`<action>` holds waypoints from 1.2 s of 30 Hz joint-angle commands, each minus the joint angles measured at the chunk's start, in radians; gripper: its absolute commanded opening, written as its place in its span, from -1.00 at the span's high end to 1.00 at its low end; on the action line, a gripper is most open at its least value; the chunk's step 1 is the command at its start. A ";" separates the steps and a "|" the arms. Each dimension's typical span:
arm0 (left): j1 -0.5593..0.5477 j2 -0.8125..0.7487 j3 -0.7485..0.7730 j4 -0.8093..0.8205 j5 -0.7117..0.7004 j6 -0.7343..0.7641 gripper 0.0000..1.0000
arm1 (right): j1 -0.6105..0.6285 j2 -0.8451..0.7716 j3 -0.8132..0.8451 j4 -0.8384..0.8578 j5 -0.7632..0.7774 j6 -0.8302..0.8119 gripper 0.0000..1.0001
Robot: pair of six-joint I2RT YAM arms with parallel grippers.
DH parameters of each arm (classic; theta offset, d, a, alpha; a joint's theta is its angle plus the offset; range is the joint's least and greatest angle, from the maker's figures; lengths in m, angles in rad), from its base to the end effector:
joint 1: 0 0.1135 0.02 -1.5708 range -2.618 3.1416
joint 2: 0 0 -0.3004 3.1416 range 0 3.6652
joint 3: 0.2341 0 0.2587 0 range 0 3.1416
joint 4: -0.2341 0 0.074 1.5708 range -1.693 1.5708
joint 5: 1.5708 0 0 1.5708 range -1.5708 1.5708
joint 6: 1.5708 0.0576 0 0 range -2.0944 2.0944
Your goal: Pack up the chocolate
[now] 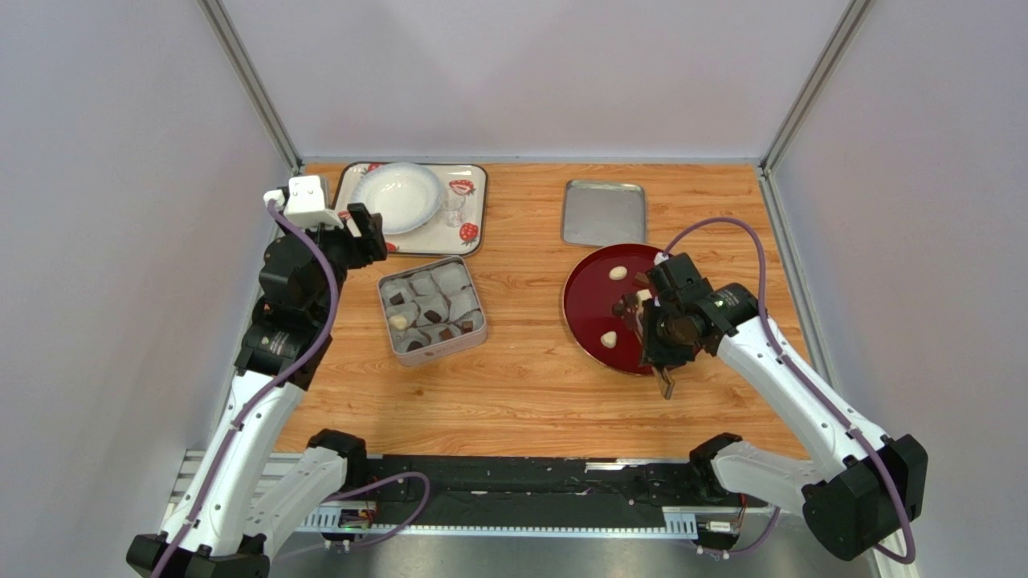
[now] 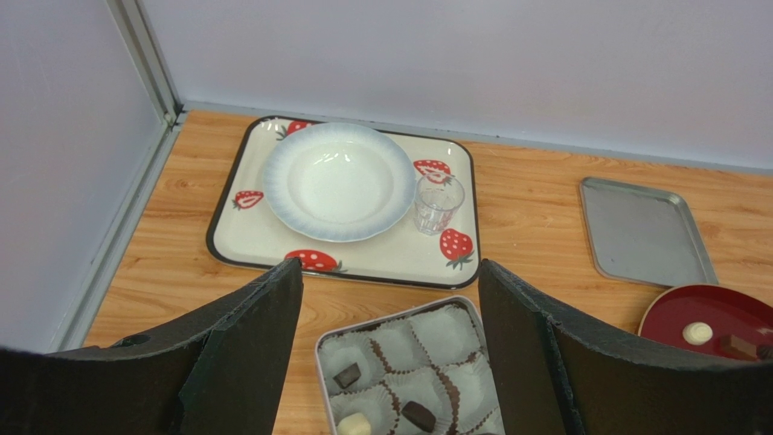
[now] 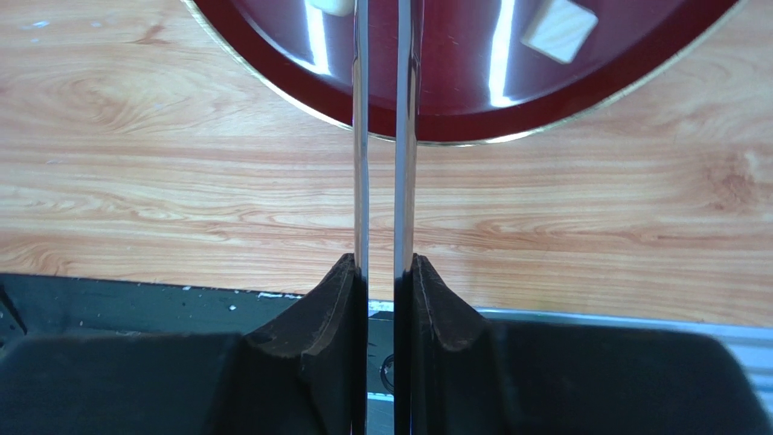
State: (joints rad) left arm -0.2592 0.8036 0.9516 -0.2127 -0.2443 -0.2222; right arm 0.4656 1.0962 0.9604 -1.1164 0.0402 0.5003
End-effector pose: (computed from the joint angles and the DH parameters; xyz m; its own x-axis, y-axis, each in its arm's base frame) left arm 0.1787 -0.0330 0.4178 -0.0643 -0.2042 -0.9768 0.0012 0.9788 -0.2047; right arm 0.1631 0.0794 0.2812 -0.9544 0.0569 -0.2932 0.0233 0.9929 0.1168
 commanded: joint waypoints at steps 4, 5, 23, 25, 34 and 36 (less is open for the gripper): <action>0.006 -0.003 0.041 0.012 0.010 -0.008 -0.59 | 0.135 0.050 0.173 0.108 -0.059 -0.051 0.73; 0.006 -0.001 0.041 0.012 0.010 -0.008 -0.58 | 0.151 0.076 0.204 0.119 -0.060 -0.054 0.73; 0.006 -0.009 0.042 0.013 0.005 -0.005 -0.59 | 0.469 0.511 0.532 0.315 -0.025 -0.152 0.71; 0.006 -0.009 0.042 0.013 0.007 -0.005 -0.59 | 0.472 0.543 0.552 0.325 -0.060 -0.157 0.71; 0.006 -0.006 0.044 0.012 0.007 -0.005 -0.58 | 0.476 0.640 0.581 0.374 -0.092 -0.177 0.68; 0.006 -0.007 0.044 0.012 0.005 -0.005 -0.58 | 0.476 0.665 0.589 0.380 -0.097 -0.180 0.67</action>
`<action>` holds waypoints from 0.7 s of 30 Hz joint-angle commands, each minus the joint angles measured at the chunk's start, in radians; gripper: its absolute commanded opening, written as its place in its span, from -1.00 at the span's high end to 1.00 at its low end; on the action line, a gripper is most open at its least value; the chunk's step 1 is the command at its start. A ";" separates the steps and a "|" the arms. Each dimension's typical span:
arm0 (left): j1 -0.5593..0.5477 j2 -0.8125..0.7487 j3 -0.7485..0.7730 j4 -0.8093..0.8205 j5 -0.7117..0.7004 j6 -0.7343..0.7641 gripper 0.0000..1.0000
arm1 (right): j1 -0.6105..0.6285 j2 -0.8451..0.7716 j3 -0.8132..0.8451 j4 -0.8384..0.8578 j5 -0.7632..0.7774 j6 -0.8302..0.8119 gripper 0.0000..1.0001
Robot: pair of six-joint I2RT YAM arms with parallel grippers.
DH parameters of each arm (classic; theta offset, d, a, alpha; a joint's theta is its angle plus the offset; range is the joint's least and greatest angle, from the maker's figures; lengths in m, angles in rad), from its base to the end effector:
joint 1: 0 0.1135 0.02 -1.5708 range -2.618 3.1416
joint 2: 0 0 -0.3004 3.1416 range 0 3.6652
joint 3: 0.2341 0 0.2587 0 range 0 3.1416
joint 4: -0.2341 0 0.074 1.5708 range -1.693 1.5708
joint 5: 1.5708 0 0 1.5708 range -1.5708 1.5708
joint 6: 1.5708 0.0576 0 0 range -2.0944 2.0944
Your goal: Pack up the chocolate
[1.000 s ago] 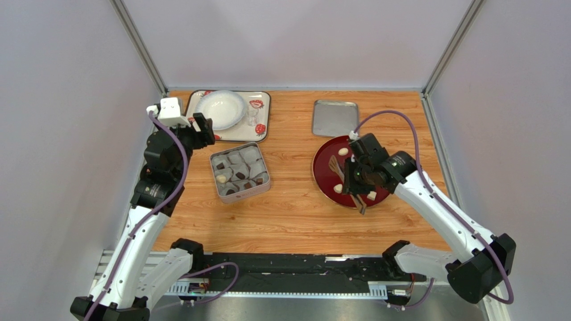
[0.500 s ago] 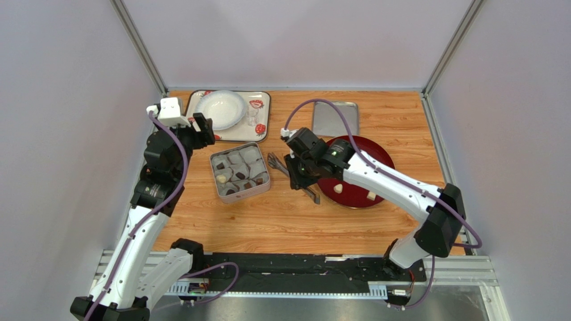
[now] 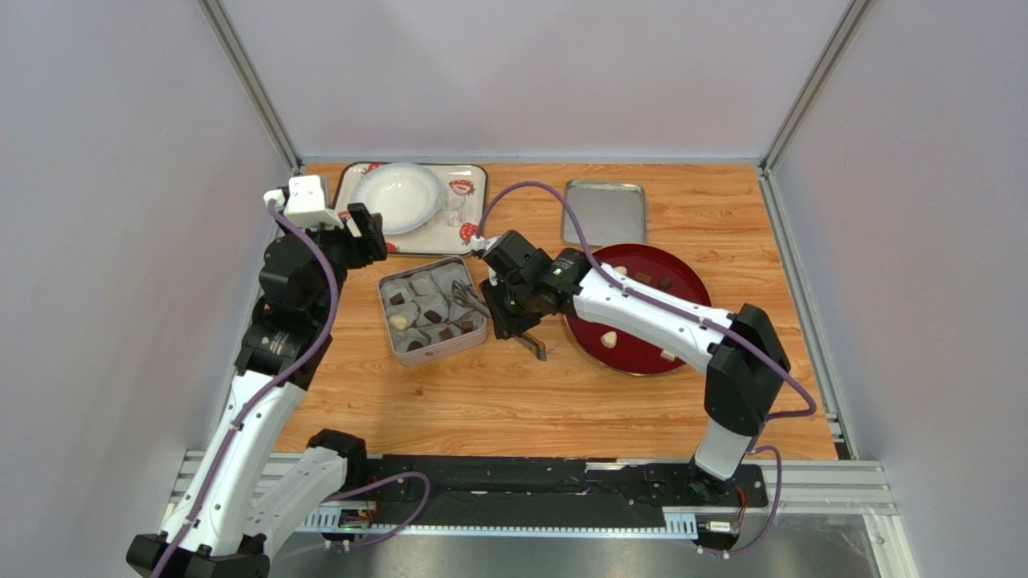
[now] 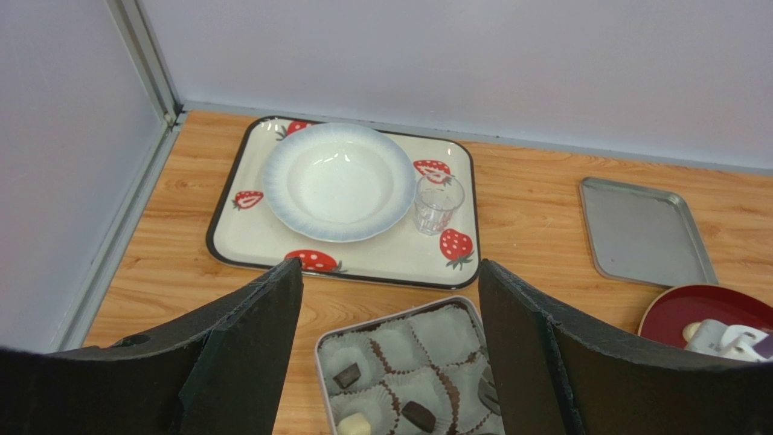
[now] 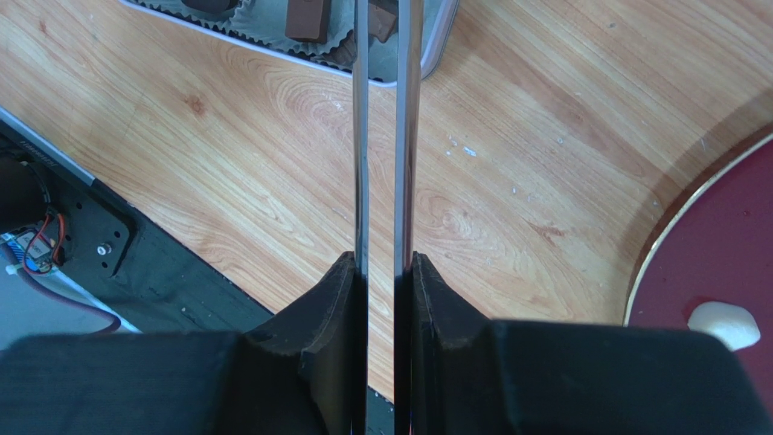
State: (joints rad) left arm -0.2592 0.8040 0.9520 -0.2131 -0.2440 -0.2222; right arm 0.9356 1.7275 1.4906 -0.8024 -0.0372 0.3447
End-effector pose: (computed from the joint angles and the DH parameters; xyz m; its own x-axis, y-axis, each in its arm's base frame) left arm 0.1787 -0.0330 0.4178 -0.0648 -0.2040 -0.9768 0.0015 0.9789 -0.2046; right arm 0.2310 0.3170 0.2961 -0.7570 -0.4579 -0.4662 -0.5948 0.7783 0.2014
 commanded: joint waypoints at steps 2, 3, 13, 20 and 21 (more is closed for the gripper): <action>0.006 -0.006 0.044 0.011 0.006 -0.005 -0.58 | 0.006 0.055 0.066 0.071 -0.018 -0.027 0.66; 0.006 -0.006 0.044 0.012 0.005 -0.005 -0.58 | 0.006 0.060 0.068 0.072 -0.012 -0.027 0.66; 0.008 -0.009 0.045 0.009 0.002 0.000 -0.58 | 0.008 0.113 0.094 0.088 0.007 -0.035 0.50; 0.008 -0.011 0.045 0.011 -0.001 0.000 -0.59 | 0.006 0.130 0.106 0.091 0.011 -0.036 0.43; 0.008 -0.011 0.045 0.011 -0.001 0.000 -0.59 | 0.008 0.132 0.108 0.091 0.014 -0.036 0.43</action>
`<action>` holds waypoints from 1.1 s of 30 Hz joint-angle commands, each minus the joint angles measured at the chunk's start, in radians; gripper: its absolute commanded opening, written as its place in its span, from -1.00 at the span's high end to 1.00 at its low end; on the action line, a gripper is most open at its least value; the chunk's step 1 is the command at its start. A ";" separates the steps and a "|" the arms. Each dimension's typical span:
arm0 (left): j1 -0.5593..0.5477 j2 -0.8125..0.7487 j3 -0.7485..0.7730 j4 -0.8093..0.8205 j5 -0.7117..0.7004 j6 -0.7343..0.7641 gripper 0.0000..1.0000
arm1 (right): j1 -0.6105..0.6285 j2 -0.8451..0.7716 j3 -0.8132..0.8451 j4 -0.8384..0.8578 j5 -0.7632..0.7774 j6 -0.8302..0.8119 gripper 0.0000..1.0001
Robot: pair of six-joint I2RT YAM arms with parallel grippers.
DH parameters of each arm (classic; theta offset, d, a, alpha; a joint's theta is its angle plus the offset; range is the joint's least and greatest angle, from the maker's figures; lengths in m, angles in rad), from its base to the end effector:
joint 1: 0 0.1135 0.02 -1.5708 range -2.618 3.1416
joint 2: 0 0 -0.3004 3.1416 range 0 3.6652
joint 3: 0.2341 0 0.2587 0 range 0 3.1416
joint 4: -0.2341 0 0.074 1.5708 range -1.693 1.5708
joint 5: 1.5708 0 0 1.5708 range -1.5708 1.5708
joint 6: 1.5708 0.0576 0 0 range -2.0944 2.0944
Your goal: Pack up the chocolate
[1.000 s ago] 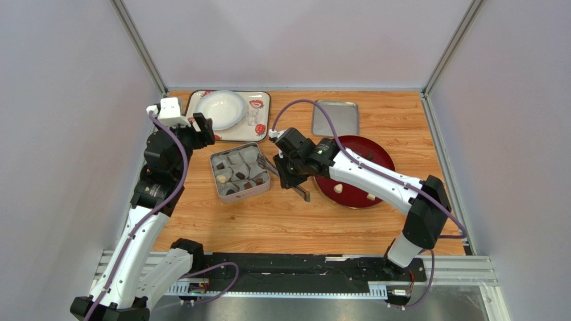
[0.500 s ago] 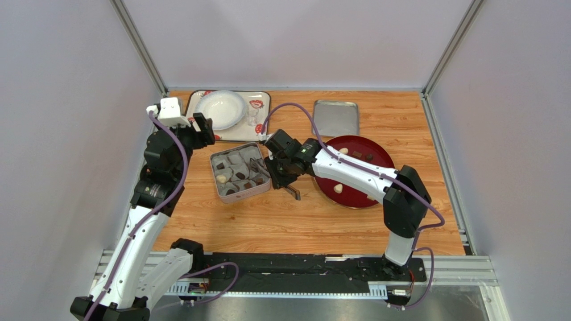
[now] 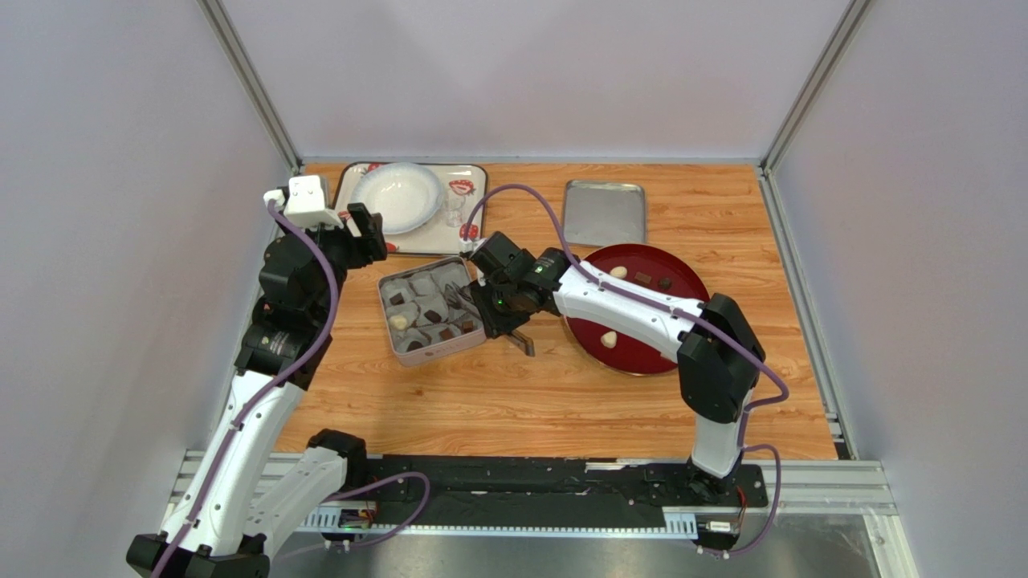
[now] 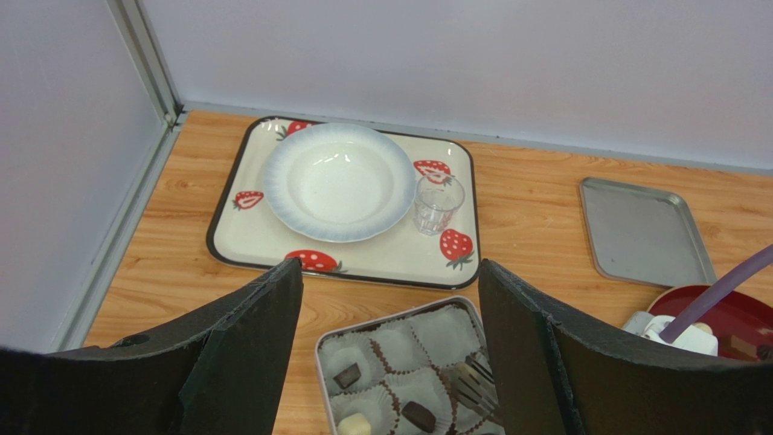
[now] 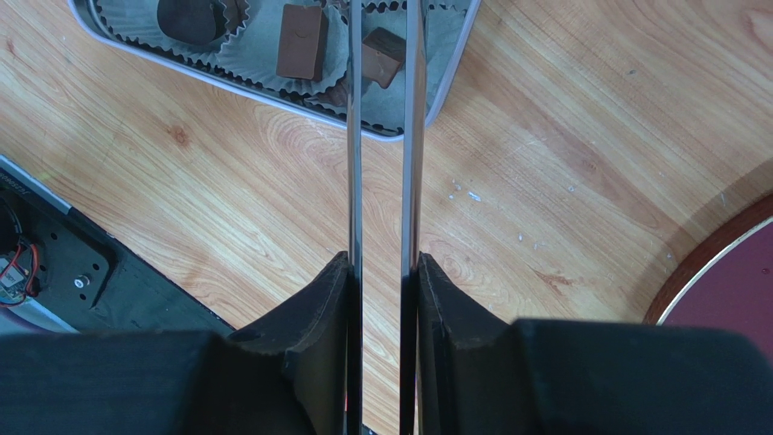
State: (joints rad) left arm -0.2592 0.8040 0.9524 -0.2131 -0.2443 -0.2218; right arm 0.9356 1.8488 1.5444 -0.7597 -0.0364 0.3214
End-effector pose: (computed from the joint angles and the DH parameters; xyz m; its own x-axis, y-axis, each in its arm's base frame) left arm 0.1787 -0.0330 0.4180 -0.0643 -0.2038 -0.9769 0.0013 0.9789 -0.2043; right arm 0.2501 0.3428 0.2692 -0.7496 -0.4849 -0.4504 -0.6093 0.7714 0.1835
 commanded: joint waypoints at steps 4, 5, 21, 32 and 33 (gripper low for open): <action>0.008 -0.012 0.045 0.011 -0.001 -0.001 -0.59 | 0.006 0.012 0.059 0.051 0.009 -0.010 0.35; 0.008 -0.014 0.045 0.011 -0.001 -0.001 -0.59 | 0.008 0.013 0.062 0.051 0.007 -0.010 0.34; 0.008 -0.017 0.045 0.011 -0.003 0.001 -0.59 | 0.006 0.003 0.065 0.053 0.017 -0.002 0.09; 0.008 -0.020 0.043 0.011 -0.001 -0.001 -0.58 | 0.006 -0.092 0.085 0.017 0.036 -0.019 0.10; 0.008 -0.020 0.043 0.011 -0.001 -0.001 -0.58 | 0.005 -0.105 0.083 0.002 0.036 -0.018 0.10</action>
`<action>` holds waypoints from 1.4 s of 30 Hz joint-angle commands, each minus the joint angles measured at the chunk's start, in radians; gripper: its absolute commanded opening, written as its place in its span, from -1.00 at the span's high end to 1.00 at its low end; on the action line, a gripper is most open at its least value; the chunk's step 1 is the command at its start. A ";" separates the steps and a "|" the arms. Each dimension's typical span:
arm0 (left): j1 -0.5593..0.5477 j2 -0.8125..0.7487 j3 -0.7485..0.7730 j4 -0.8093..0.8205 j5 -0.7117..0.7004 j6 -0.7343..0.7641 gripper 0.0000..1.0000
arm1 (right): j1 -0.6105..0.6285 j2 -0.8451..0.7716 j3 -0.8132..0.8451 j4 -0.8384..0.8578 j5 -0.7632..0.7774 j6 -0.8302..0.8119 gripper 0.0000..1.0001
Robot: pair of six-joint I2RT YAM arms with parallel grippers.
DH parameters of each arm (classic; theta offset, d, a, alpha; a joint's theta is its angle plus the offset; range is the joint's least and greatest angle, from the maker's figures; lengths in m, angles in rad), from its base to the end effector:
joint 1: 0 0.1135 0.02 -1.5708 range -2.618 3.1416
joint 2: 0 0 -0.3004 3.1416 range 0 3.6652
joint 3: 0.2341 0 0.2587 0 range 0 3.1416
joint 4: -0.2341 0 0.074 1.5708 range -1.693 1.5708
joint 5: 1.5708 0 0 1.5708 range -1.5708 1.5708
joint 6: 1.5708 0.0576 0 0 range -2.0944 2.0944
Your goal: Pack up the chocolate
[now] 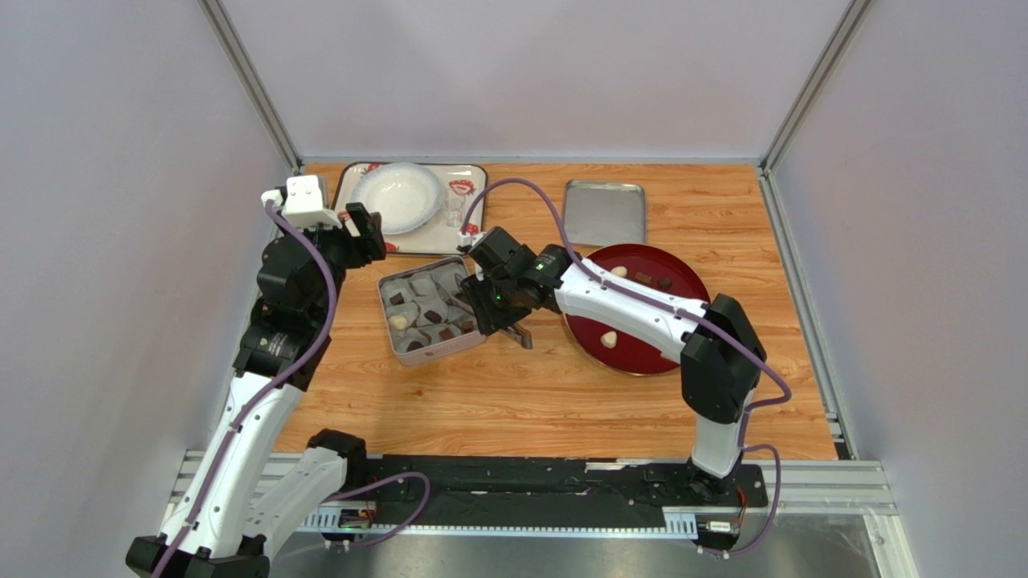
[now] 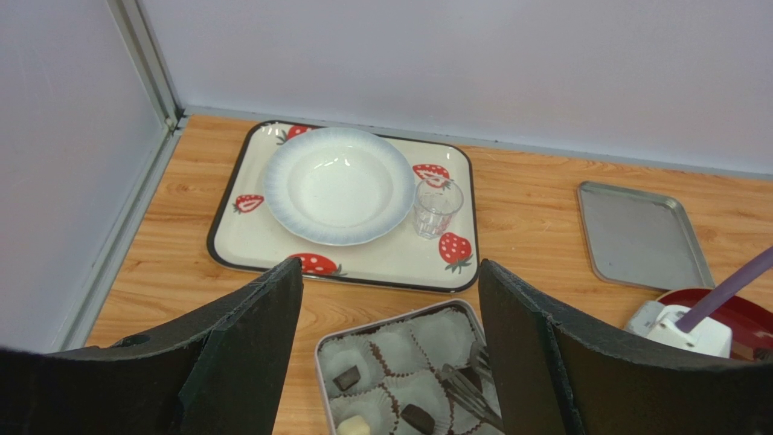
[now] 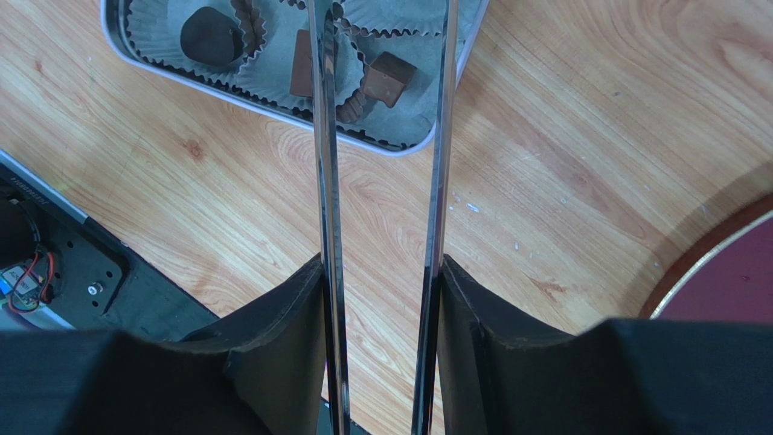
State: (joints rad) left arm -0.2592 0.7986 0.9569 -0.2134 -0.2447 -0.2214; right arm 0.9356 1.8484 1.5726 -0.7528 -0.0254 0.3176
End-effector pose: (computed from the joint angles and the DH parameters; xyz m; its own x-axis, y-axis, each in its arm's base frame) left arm 0.1767 -0.0324 0.4205 -0.0552 -0.2058 -0.9770 0.0028 0.9785 -0.2062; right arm 0.2532 0.3460 0.2789 -0.7365 -0.4731 -0.4834 -0.6131 0.7688 0.1818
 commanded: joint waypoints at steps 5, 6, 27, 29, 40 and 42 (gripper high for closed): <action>0.008 -0.015 0.037 0.011 0.004 -0.004 -0.58 | -0.017 -0.192 0.007 -0.063 0.123 0.014 0.10; 0.008 -0.015 0.039 0.011 0.004 -0.004 -0.58 | -0.024 -0.225 -0.023 -0.074 0.131 0.020 0.10; 0.008 -0.009 0.039 0.009 0.013 -0.007 -0.58 | -0.306 -0.614 -0.500 -0.298 0.279 0.135 0.14; 0.008 -0.007 0.039 0.008 0.013 -0.007 -0.59 | -0.323 -0.624 -0.517 -0.299 0.269 0.136 0.13; 0.008 -0.007 0.040 0.008 0.012 -0.007 -0.59 | -0.373 -0.615 -0.563 -0.240 0.208 0.109 0.12; 0.008 -0.009 0.040 0.006 0.012 -0.007 -0.59 | -0.373 -0.611 -0.565 -0.221 0.196 0.103 0.12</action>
State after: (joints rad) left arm -0.2592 0.7975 0.9569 -0.2134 -0.2436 -0.2218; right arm 0.5678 1.2438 1.0065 -1.0435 0.2016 0.4358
